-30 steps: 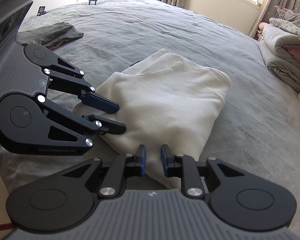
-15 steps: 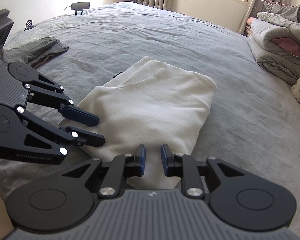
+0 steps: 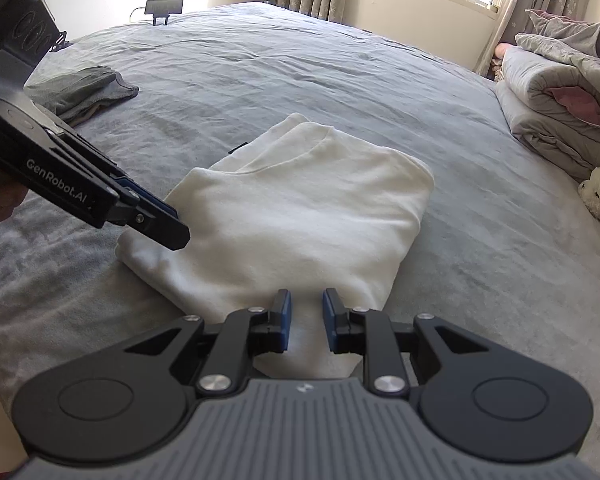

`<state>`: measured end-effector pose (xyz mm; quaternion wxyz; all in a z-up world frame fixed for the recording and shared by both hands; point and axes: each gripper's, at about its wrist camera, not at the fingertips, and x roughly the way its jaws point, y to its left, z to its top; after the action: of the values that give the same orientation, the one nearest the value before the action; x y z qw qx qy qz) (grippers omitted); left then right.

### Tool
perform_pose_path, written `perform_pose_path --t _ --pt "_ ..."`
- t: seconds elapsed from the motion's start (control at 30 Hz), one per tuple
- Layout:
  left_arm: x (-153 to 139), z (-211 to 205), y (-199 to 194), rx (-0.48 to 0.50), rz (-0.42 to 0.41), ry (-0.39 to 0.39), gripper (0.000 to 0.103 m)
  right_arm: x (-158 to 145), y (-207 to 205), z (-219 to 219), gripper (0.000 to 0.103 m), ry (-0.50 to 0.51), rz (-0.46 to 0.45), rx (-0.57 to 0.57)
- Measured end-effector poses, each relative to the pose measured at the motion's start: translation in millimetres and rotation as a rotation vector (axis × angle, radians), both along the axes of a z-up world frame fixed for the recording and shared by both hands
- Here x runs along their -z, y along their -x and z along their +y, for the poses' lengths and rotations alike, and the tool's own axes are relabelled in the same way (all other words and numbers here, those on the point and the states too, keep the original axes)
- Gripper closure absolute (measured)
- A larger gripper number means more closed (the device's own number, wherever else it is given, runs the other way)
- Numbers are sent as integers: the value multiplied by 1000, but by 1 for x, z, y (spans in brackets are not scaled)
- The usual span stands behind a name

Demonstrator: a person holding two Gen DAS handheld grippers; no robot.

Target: Fold clothes

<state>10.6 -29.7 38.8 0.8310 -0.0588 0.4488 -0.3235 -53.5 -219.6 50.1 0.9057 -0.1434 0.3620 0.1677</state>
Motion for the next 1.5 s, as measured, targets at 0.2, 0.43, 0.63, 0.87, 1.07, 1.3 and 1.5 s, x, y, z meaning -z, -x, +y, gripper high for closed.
perform_pose_path --t 0.2,0.43,0.63,0.87,1.07,1.3,1.5 --pt "3 2 -3 -17 30 19 75 -5 -1 -7 70 -54 17 -10" --pt "5 -1 -1 -12 29 -16 78 -23 -9 -31 48 -197 6 61" --pt "8 1 -2 -17 31 -23 84 -12 -30 -86 39 -464 153 242" --pt "10 2 0 -12 24 -28 87 13 -20 -118 33 -695 265 280" --pt "12 3 0 -13 29 -28 88 28 -15 -96 31 -797 321 198" --pt "14 7 -1 -22 34 -25 95 26 -8 -77 34 -741 253 251" --pt "14 6 0 -30 33 -32 96 15 -4 -95 48 -854 229 277"
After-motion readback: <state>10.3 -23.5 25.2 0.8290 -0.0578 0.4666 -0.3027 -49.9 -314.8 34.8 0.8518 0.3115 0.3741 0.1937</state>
